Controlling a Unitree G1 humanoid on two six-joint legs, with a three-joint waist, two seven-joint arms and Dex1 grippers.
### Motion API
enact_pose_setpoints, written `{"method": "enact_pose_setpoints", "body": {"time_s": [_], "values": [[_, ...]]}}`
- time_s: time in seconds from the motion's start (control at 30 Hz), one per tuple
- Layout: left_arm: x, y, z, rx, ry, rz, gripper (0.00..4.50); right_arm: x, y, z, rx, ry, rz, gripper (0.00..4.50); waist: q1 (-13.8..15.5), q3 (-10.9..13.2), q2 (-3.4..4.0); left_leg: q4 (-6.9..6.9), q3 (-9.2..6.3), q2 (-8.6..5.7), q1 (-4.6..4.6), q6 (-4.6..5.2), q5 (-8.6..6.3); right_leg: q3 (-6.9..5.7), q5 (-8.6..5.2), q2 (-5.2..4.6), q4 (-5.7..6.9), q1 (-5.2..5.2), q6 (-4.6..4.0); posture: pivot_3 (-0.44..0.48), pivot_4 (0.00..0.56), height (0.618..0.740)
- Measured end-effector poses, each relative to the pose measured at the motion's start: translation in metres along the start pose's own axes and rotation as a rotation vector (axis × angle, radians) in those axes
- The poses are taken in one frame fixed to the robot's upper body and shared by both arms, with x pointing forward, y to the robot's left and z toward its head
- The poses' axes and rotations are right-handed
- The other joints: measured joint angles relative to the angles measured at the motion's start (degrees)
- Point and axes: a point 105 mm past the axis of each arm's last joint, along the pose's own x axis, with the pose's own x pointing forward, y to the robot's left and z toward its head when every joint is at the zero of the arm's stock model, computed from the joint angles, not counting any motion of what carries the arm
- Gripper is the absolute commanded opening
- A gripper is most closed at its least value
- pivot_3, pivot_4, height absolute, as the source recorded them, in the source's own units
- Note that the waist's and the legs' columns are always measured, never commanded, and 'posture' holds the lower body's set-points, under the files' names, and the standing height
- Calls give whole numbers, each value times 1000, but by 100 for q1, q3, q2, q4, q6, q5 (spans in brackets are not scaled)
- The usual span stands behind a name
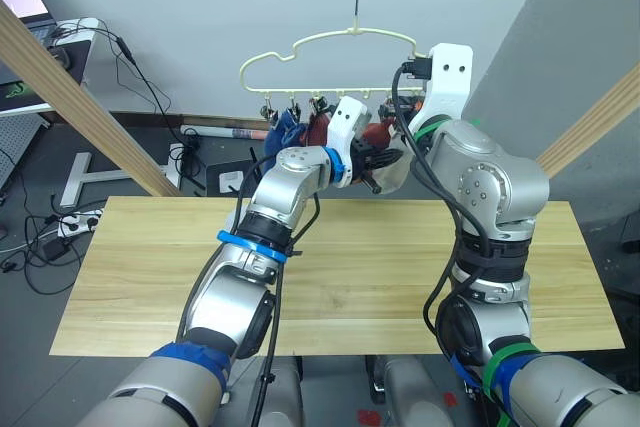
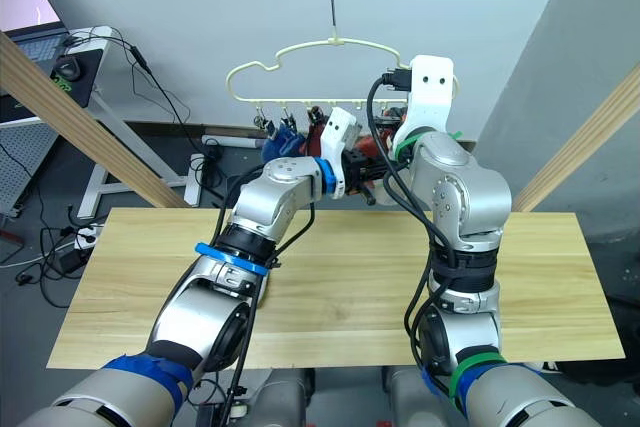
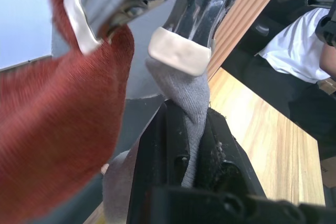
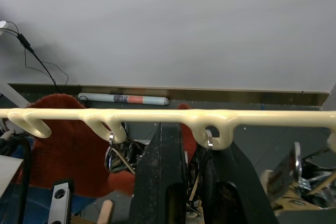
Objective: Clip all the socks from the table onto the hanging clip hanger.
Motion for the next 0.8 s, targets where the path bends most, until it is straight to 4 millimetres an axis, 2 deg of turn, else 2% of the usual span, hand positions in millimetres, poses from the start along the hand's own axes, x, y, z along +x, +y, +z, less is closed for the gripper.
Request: {"method": "enact_pose_setpoints", "body": {"time_s": [0.2,0.3,0.37,0.47,0.77,0.8], "values": [[1,1,7,5,-15,-1,443,-1,0,1,-2,-5,-4,0,-3,0,0,0,0,0,0,0,0,0,0,0,0,0,0,26,256,740],[1,1,7,0,-15,0,408,-1,0,1,-3,-5,-3,1014,-2,0,0,0,0,0,0,0,0,0,0,0,0,0,0,28,256,740],[0,3,8,-5,-22,6,408,-1,1,1,-7,-7,-1,1877,-2,0,0,0,0,0,0,0,0,0,0,0,1,0,0,28,256,740],[-1,4,9,-9,-27,11,408,-1,0,1,-11,-7,-5,2842,-1,0,0,1,0,0,0,-1,0,0,0,0,1,0,0,28,256,740],[1,2,10,-12,-32,2,408,-1,-1,2,-15,-8,-8,2842,-2,0,0,1,0,0,0,-1,0,0,0,0,2,0,0,28,256,740],[2,1,10,-13,-32,0,599,-1,-1,2,-15,-8,-8,2867,-2,0,0,1,0,0,0,-1,0,0,0,0,2,0,0,28,256,740]]}}
